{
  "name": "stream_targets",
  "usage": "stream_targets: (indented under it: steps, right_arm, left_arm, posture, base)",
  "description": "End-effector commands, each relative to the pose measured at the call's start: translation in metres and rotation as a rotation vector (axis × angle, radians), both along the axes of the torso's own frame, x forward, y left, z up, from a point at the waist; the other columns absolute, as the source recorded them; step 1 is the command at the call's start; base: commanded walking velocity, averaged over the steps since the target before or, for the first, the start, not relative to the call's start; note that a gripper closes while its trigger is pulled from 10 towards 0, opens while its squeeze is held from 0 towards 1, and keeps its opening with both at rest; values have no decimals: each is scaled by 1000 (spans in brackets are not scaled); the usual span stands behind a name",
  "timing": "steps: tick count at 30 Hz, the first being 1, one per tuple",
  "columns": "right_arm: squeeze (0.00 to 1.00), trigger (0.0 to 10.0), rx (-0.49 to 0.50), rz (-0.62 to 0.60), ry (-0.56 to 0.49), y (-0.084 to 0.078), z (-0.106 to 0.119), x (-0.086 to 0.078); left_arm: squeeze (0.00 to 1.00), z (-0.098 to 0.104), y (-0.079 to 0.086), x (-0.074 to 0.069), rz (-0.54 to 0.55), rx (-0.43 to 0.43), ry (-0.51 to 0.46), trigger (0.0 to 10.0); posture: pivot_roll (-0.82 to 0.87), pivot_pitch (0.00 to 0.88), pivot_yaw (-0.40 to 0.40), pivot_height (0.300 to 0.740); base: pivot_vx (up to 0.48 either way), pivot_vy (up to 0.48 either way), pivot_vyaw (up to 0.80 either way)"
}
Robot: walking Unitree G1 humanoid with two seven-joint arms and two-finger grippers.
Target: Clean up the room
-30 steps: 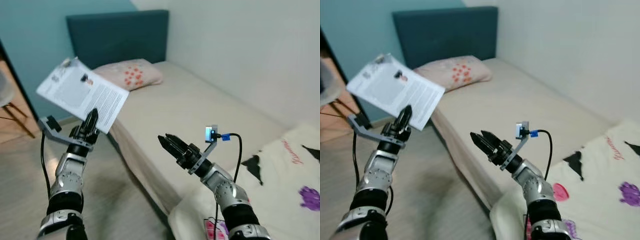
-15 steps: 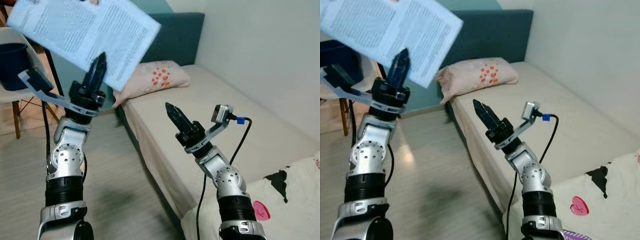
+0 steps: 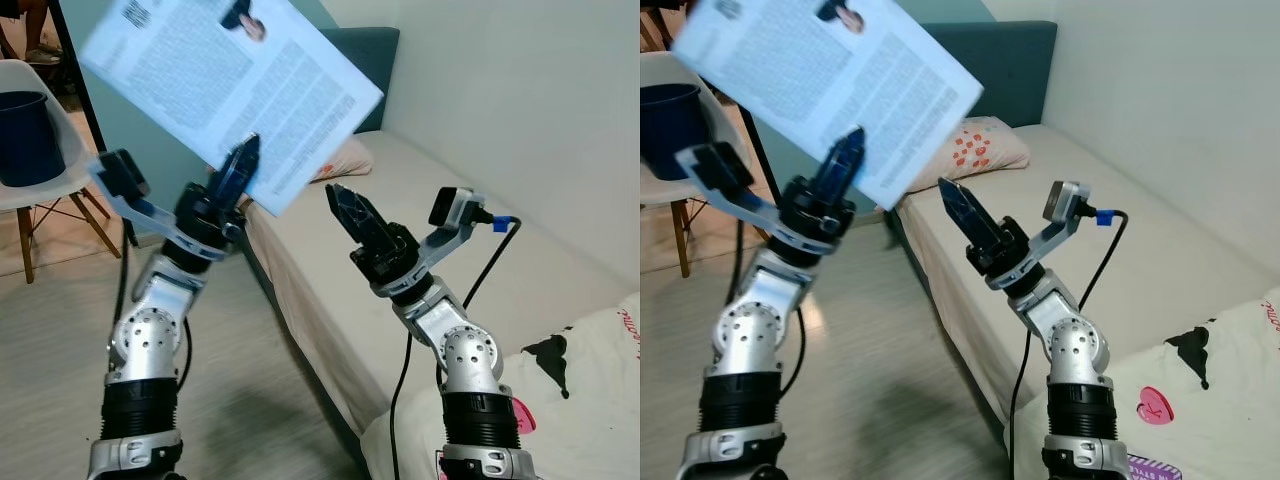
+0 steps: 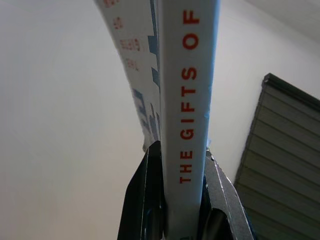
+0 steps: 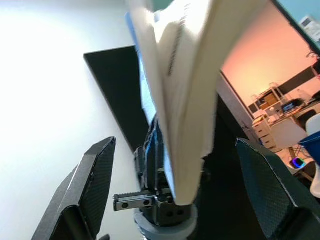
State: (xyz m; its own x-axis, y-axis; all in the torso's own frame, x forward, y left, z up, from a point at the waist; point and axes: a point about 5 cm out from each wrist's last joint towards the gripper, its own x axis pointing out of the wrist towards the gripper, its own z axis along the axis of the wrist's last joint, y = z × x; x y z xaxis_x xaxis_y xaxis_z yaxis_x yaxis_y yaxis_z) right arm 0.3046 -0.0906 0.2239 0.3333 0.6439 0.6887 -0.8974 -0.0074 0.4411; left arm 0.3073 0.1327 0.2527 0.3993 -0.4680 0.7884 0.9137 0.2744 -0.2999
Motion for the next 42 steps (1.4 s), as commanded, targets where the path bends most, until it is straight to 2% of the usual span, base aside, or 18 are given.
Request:
stream_targets:
  steps: [1, 9, 19, 27, 28, 29, 42]
  right_arm:
    - [0, 10000, -3, 1, -8, 0, 3, -2]
    - [0, 10000, -40, -24, 17, 3, 2, 1]
    - [0, 10000, -45, -49, 50, 2, 0, 1]
    - [0, 10000, -30, -49, 42, 1, 3, 1]
    - [0, 9216, -10, -48, 44, 0, 4, 2]
    - [0, 0, 11, -49, 46, -2, 6, 3]
    - [0, 0, 74, -105, 63, -13, 10, 8]
  left_arm:
    - [0, 6, -5, -5, -29, -11, -33, 10000]
    - [0, 7, -11, -11, -74, -9, -49, 10000]
    - [0, 7, -21, -27, -210, 12, -88, 10000]
    - [0, 4, -24, -29, -233, 25, -83, 10000]
    - [0, 3, -23, -29, -227, 30, -76, 10000]
    - [0, 2, -21, -26, -213, 28, -63, 10000]
    - [0, -6, -6, -18, -147, 49, -2, 10000]
  posture:
    - [-67, 0, -60, 740]
    - [-65, 0, -61, 740]
    - [-66, 0, -59, 740]
    - [-67, 0, -56, 740]
    - [-66, 0, -56, 740]
    - [-66, 0, -57, 740]
    - [-64, 0, -49, 740]
  base:
    - [0, 0, 0]
    - [0, 0, 0]
    - [0, 0, 0]
    - [0, 0, 0]
    - [0, 0, 0]
    - [0, 0, 0]
    - [0, 0, 0]
